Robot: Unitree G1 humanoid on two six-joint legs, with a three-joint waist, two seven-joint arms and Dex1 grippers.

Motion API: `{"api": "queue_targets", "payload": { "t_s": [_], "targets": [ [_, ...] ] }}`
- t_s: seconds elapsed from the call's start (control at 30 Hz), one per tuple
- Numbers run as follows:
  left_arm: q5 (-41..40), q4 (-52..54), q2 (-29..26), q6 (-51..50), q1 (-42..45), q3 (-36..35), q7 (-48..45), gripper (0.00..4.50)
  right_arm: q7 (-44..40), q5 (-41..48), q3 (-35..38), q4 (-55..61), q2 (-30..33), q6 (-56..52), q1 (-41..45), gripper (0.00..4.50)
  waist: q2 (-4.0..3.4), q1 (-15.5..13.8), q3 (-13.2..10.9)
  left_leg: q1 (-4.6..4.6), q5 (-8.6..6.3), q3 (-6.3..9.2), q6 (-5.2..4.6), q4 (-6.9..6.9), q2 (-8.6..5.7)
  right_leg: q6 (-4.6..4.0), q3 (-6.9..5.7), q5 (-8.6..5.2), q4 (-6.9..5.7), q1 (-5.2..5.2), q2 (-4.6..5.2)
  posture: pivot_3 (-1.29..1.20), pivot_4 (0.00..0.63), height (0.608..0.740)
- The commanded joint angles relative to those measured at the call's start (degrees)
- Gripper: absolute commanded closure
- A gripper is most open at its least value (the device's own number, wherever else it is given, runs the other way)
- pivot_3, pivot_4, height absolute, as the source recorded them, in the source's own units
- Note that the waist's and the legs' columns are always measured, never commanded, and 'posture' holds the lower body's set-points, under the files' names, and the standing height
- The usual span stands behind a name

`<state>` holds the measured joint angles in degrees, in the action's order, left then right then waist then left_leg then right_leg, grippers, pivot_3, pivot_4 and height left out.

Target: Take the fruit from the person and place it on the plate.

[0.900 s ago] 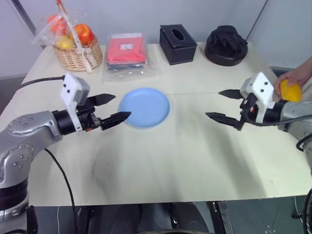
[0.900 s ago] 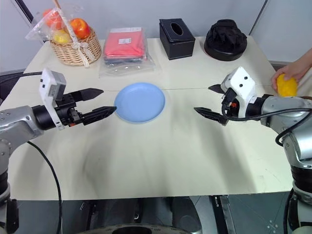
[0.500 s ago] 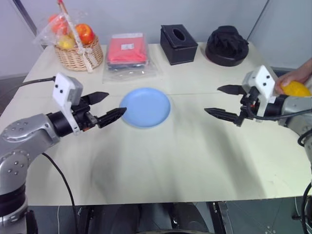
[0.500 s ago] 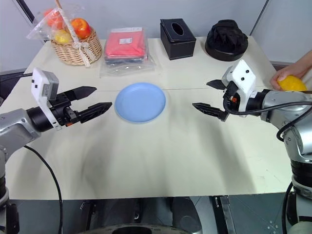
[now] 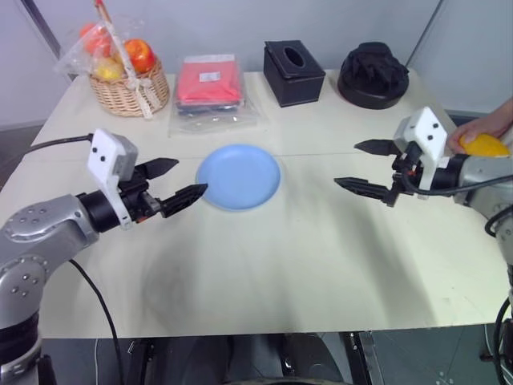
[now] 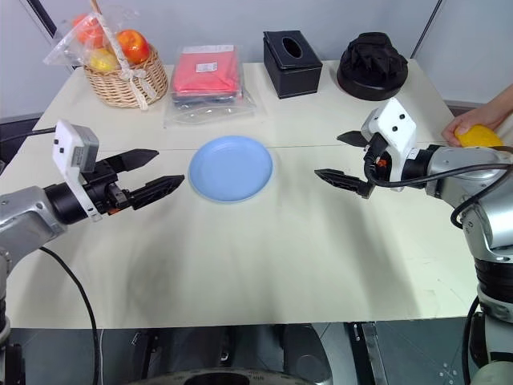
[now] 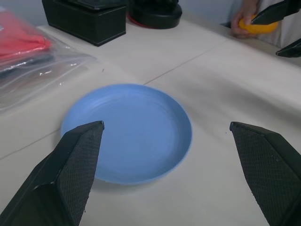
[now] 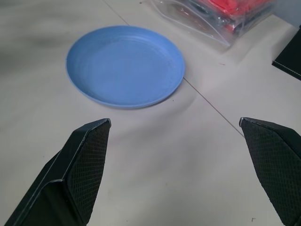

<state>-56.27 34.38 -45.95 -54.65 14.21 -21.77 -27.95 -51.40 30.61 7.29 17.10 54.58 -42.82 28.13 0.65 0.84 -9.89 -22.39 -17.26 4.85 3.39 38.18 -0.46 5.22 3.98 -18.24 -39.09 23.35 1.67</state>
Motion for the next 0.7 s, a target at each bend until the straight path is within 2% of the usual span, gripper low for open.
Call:
{"api": "queue_targets", "payload": {
  "t_s": [0.03, 0.7],
  "targets": [
    [-0.7, 1.5, -1.1, 1.2, 0.1, -1.6, -0.1, 0.02, -0.1, 0.3, 1.5, 1.3, 0.1, 0.9, 0.1, 0.00, 0.00, 0.0, 0.0, 0.00, 0.00, 0.00, 0.00, 0.00, 0.00, 0.00, 0.00, 0.00, 0.00, 0.00, 0.00, 0.00, 0.150, 0.740],
    [-1.0, 0.9, -1.0, 1.3, 1.4, 0.1, 0.6, 0.02, 1.6, 1.2, 2.6, 2.3, -0.6, -0.4, -0.1, 0.00, 0.00, 0.0, 0.0, 0.00, 0.00, 0.00, 0.00, 0.00, 0.00, 0.00, 0.00, 0.00, 0.00, 0.00, 0.00, 0.00, 0.150, 0.740]
  ]
}}
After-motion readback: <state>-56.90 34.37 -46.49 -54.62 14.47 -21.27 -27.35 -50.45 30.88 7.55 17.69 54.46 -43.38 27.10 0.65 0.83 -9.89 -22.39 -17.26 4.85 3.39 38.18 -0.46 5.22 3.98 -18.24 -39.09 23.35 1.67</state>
